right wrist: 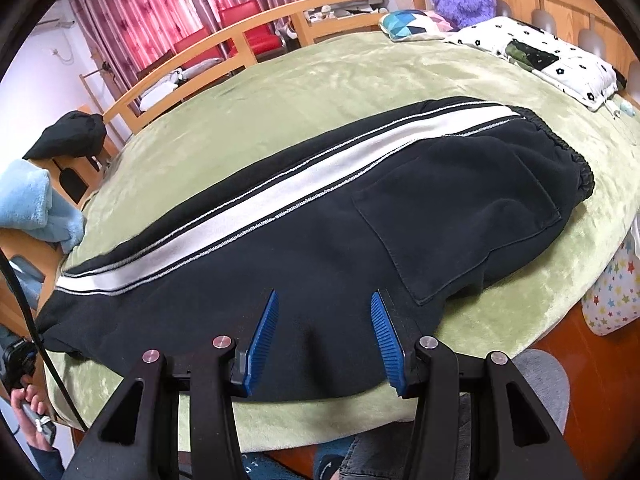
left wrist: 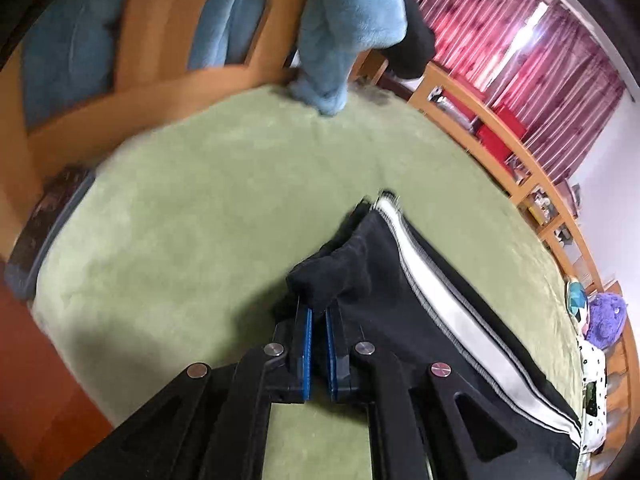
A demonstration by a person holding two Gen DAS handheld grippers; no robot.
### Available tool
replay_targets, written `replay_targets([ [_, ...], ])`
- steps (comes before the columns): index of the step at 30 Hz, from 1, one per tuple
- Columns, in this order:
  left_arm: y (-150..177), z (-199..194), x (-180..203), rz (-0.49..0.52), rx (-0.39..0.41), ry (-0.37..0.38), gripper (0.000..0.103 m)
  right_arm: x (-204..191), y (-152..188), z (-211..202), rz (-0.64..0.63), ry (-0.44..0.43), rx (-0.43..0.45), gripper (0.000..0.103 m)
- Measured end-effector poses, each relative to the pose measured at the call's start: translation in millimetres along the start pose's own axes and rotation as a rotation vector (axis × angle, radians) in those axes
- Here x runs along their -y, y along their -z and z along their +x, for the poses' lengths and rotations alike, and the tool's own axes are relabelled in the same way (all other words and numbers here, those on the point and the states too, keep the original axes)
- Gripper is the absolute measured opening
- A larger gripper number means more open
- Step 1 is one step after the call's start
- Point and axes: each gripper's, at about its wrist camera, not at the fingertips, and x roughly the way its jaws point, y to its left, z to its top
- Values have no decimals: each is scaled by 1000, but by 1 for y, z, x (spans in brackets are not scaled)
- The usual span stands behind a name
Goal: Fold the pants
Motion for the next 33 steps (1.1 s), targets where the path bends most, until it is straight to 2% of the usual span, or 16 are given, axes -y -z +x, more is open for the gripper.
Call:
replay_targets([
  [1,3,5,4,29,-36,-37,8,2,1,0,0,-3,-2,48],
  [3,8,13,14,82,-91,-106,17,6,1,2,3,-2,-14,48],
  [4,11,13,21,110,-112,-128,30,9,1,2,1,-2,-16,48],
  [5,13,11,26,124,-106,-118,41,10,0,2,-2,1,-16,48],
  [8,20,-3,47,171,-64,-87,58,20,-2,1,-26,43,-17,53],
  [10,24,-10,61,189,-58,-30,61,33,-2,-1,-21,70,-14,53],
  [13,34,-7,80,206,-91,49,62,62,-3,-4,12,131,-1,54],
  [16,47,-2,96,227,-103,72,64,104,-6,-10,93,210,33,57],
  [18,60,3,103,232,-126,76,64,134,-10,-13,174,235,58,67],
  [20,71,6,109,228,-140,97,64,161,-15,-14,252,239,75,67],
  [24,91,11,125,223,-153,105,64,202,-34,-4,372,165,111,68],
  [28,108,17,140,221,-179,105,67,230,-50,23,480,97,153,73],
  [31,121,23,153,263,-190,71,72,253,-59,66,601,-70,94,73],
  [33,128,28,159,287,-189,31,72,256,-65,87,627,-150,53,70],
])
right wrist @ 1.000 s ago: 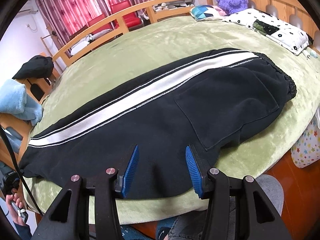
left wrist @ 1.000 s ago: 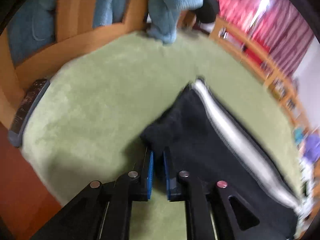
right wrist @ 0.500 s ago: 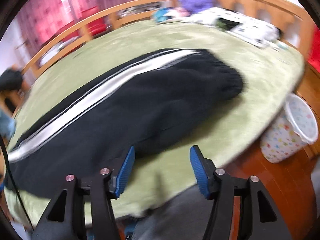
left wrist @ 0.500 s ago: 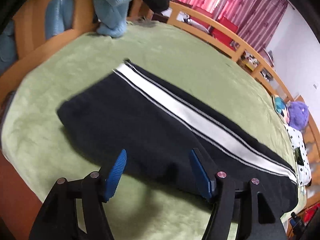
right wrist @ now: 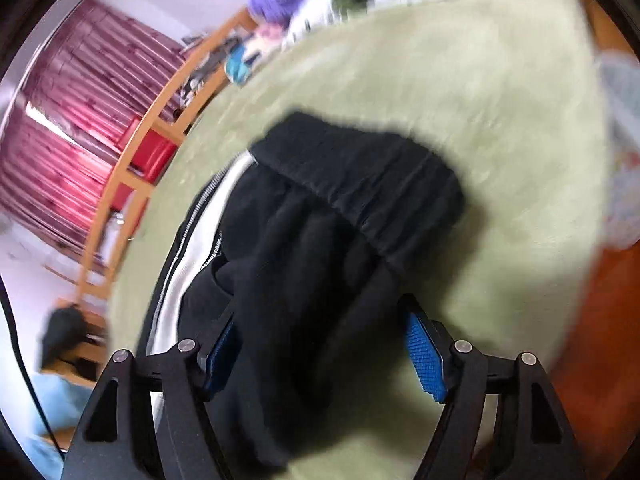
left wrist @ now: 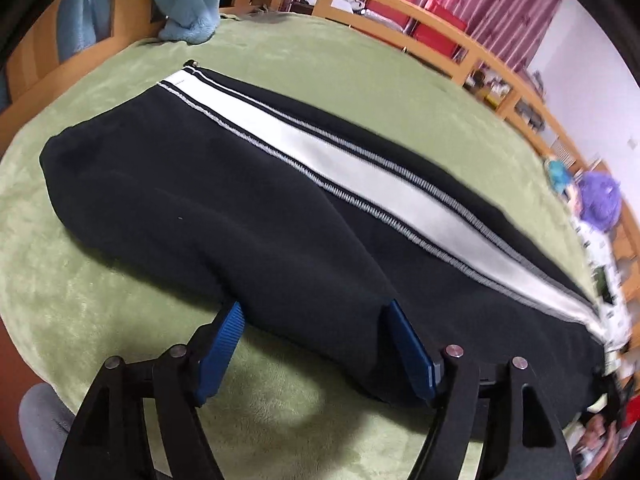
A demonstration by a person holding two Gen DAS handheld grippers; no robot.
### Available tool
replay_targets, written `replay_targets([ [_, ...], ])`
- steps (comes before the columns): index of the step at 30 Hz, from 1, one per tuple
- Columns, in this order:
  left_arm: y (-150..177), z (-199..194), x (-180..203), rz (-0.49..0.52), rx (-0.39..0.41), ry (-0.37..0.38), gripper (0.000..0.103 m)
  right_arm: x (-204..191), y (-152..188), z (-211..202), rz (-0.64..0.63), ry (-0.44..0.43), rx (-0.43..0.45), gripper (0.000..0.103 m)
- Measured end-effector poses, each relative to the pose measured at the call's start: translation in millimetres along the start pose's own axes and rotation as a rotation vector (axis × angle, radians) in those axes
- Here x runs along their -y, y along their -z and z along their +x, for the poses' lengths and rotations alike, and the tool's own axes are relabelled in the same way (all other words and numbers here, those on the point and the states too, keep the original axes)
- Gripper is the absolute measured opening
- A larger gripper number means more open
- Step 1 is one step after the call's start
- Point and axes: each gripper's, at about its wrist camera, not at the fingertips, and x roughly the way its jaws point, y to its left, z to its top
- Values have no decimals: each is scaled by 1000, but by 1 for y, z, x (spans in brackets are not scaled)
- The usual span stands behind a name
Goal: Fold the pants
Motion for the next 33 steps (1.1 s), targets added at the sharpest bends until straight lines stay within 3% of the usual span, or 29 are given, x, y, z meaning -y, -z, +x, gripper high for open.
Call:
replay_targets([
  [1,1,2,3,0,-2,-12,72,-3,-2,6,-3,-12,1,65],
  [3,2,3,6,-12,-2,-18,72,-17,-5,8,-56,8,21,38],
  [5,3,2,8,-22,8,-16,72,-33,-13,2,-141,1,66,21],
  [9,3,-1,21,1,9,37,72,-62,-51,-17,-234,-29,118,14],
  [14,7,-8,40,53,33,102,72,-69,-101,-49,-317,30,216,13],
  [16,10,-6,41,50,31,104,72,-62,-116,-39,-356,98,177,16],
  [18,12,-5,37,31,15,108,72,-45,-120,-12,-363,189,33,22],
  [19,12,-5,35,32,11,106,72,-39,-114,-3,-381,253,-10,23],
  [21,10,-14,25,41,29,77,72,-35,-96,-2,-444,327,6,30],
  [25,4,-35,-9,7,75,33,72,-32,-65,-27,-459,354,85,34],
  [28,-1,-46,-48,-43,110,-40,72,-23,-47,-50,-371,325,105,42],
  [30,-7,-47,-72,-79,124,-76,72,-30,-32,-67,-381,295,137,50],
  [33,-17,-42,-100,-130,141,-86,72,-38,-5,-89,-404,315,179,50],
])
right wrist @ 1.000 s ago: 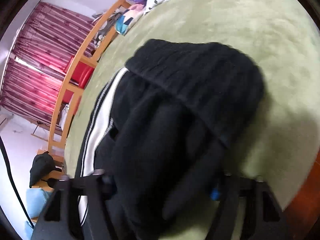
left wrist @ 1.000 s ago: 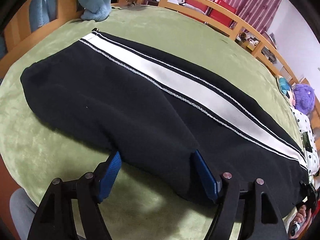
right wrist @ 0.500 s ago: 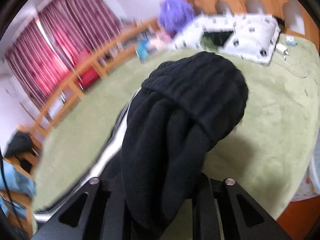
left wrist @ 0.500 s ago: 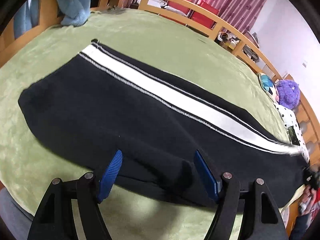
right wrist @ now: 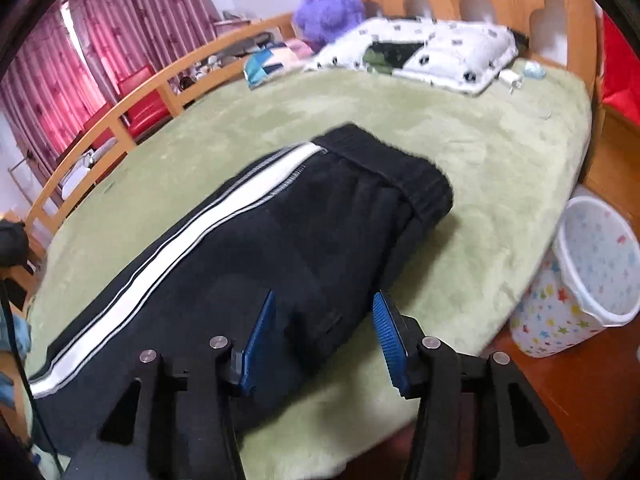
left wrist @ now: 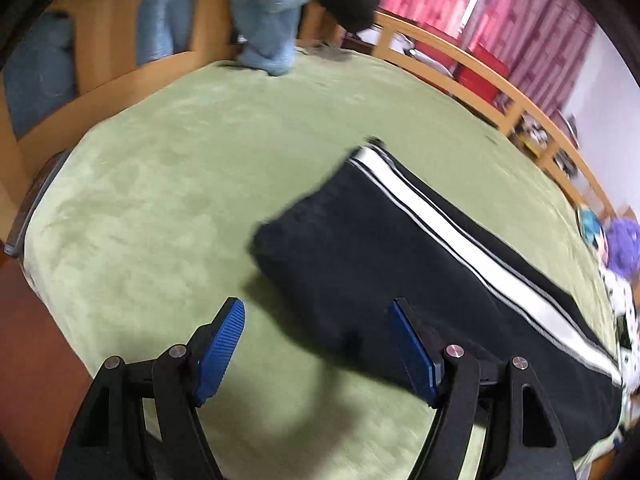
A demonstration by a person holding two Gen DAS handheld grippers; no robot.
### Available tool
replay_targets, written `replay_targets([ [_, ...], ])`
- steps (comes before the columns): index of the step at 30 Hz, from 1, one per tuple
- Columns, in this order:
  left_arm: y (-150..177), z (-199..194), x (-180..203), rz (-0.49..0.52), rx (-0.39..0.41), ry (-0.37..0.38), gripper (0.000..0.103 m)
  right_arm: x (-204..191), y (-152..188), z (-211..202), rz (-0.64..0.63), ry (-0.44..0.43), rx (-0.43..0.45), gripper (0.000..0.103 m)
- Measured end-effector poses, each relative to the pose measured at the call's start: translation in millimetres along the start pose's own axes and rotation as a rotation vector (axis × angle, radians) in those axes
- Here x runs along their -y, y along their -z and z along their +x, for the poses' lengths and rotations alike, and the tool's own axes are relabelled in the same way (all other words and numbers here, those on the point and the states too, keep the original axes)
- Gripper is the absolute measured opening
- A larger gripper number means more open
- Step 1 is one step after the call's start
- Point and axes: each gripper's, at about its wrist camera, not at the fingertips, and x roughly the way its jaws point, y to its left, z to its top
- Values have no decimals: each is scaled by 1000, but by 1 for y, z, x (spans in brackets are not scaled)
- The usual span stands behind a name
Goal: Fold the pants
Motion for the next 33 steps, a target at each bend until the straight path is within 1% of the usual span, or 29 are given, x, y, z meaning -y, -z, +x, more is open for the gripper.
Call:
replay_targets([
  [3,-13,18,-13,-22,-8,3,72,-11,14,-26,-8,-8,-5,50],
  [5,-17,30,-19,-53,-21,27,68,-19,24,-41,-12,12,0,51],
  [6,-19,36,-22,-72,-22,56,59,-24,26,-45,-10,21,4,51],
  [7,-23,41,-22,-79,-29,78,21,-27,32,-50,-4,22,6,52],
  [8,-25,44,-19,-65,-45,89,14,-32,37,-54,5,16,4,52],
  [9,-31,43,-16,-40,-40,104,14,-39,41,-55,10,8,-8,52],
  [10,-35,35,-17,-41,0,119,13,-45,44,-54,9,5,-19,52],
  [12,-43,24,-19,-40,43,178,13,-54,48,-51,-2,-2,-33,52],
  [13,-45,22,-17,-31,42,191,14,-59,49,-48,-10,-4,-36,52],
  [15,-45,27,-12,-3,-5,176,19,-72,54,-43,-23,-17,-45,52],
  [16,-45,33,-10,17,-32,147,32,-80,58,-40,-27,-33,-56,52],
  [17,-42,35,-11,38,-55,95,45,-86,60,-36,-32,-44,-69,52],
  [18,-39,33,-17,33,-45,72,48,-94,63,-33,-41,-55,-87,52],
  [19,-38,29,-23,17,-30,77,50,-98,65,-31,-50,-59,-95,52],
  [21,-34,17,-44,-51,-1,131,55,-112,71,-30,-92,-63,-97,52],
  [22,-32,14,-54,-82,0,143,57,-119,73,-30,-119,-57,-94,52],
  [24,-27,11,-74,-136,-5,157,57,-129,78,-29,-151,-56,-97,52],
  [25,-26,14,-80,-145,-5,161,55,-133,80,-28,-160,-61,-103,52],
  [26,-22,16,-84,-142,-7,149,52,-137,82,-27,-166,-66,-111,52],
  [27,-21,19,-84,-129,-11,135,48,-140,85,-25,-169,-71,-118,52],
  [28,-21,24,-83,-116,-20,134,36,-143,88,-23,-170,-78,-126,52],
  [29,-23,28,-79,-110,-27,156,31,-145,90,-22,-170,-82,-131,52],
  [31,-28,33,-71,-97,-28,210,31,-148,94,-20,-172,-87,-146,52],
  [33,-35,39,-64,-83,-19,203,29,-150,98,-22,-177,-87,-151,52],
])
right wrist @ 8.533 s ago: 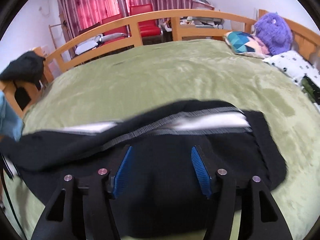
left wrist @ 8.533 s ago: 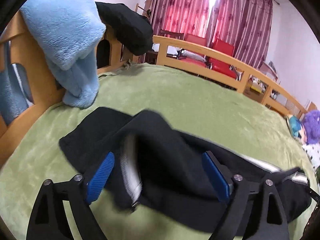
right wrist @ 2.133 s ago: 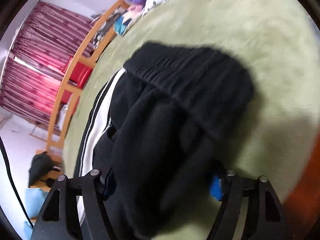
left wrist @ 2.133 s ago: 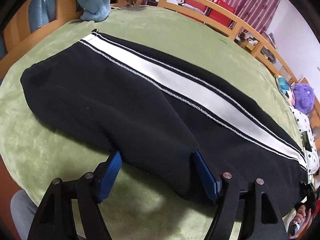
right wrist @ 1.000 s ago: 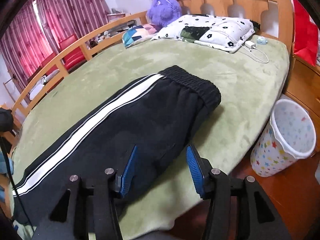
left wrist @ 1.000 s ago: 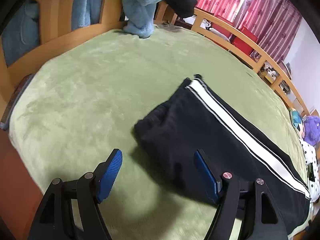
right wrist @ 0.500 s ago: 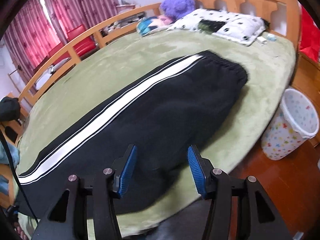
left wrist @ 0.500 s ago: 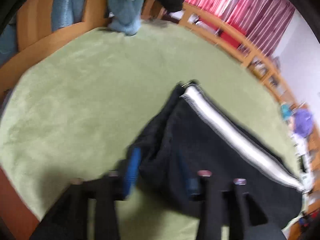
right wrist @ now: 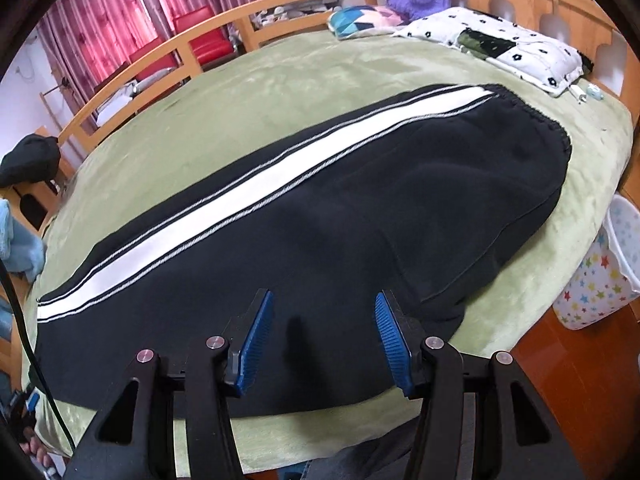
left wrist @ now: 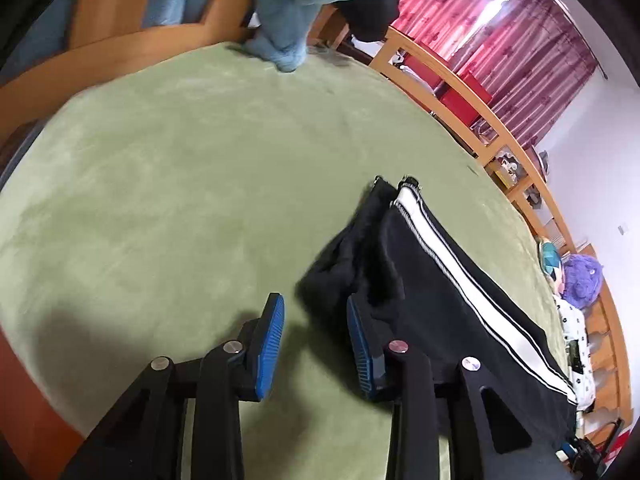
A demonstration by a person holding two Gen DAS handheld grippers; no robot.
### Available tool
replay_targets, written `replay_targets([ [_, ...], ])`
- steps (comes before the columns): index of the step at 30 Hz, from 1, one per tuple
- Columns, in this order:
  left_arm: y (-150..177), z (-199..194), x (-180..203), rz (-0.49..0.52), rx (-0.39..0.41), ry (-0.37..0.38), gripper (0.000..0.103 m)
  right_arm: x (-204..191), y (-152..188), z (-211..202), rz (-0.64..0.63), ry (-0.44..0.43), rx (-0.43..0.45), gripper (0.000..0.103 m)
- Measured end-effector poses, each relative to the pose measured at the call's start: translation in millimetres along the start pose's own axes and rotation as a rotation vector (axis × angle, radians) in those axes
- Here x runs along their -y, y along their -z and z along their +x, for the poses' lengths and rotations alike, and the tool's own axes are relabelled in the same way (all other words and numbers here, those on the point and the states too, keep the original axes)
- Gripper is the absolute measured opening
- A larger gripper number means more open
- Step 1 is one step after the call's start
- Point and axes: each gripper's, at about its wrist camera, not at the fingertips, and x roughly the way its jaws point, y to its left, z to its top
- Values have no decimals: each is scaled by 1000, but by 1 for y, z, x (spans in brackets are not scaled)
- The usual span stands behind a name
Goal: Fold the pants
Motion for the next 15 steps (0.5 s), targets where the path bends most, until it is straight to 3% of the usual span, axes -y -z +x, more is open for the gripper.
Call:
replay_targets([
  [7,-9,44,5,-11,-92,5,29,6,9,-4,30,40,-13,52],
  [12,-7,54,2,-44,-105,18,31,9,8,2,79,44,-30,52],
  [14,-8,56,3,-35,-105,26,17,7,6,7,95,34,-43,52],
  [15,-9,53,5,-18,-99,38,16,4,5,10,99,29,-48,52],
])
